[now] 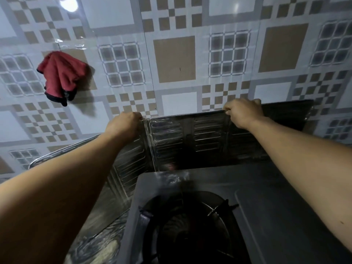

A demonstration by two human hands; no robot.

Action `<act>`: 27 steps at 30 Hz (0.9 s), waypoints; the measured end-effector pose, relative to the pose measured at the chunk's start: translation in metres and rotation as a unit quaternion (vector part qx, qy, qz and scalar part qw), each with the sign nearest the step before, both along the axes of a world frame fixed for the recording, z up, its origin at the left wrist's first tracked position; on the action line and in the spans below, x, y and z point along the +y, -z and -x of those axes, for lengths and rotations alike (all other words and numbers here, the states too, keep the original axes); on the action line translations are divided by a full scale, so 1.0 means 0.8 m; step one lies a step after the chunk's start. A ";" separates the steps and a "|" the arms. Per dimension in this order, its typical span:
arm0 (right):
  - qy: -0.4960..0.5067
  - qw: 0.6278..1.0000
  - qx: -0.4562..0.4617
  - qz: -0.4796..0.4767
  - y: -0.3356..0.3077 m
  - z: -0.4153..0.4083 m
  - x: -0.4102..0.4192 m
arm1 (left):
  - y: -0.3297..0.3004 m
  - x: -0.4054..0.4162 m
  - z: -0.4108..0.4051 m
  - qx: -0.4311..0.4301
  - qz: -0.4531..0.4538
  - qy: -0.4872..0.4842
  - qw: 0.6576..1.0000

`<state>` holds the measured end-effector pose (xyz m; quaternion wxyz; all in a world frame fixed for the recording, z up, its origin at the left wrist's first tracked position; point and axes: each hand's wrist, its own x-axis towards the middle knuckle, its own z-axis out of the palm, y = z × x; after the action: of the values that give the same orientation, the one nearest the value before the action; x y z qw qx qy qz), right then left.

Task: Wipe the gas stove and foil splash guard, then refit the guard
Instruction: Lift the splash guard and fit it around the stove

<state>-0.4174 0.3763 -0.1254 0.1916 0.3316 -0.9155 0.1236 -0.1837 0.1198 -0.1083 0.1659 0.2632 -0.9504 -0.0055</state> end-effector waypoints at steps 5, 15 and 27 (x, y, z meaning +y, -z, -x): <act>0.001 1.000 0.002 0.006 -0.013 0.015 -0.006 | -0.001 -0.016 -0.001 -0.009 0.012 -0.019 1.000; -0.016 0.998 -0.063 -0.025 -0.017 0.015 0.003 | -0.015 -0.024 -0.026 -0.073 0.013 -0.046 0.996; -0.051 0.988 -0.117 -0.090 -0.036 -0.008 -0.009 | -0.045 0.000 -0.060 -0.187 -0.094 -0.050 0.976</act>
<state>-0.4111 0.3691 -0.0964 0.0465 0.3772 -0.9208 0.0883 -0.1354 0.1198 -0.0721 -0.0405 0.3214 -0.9453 -0.0375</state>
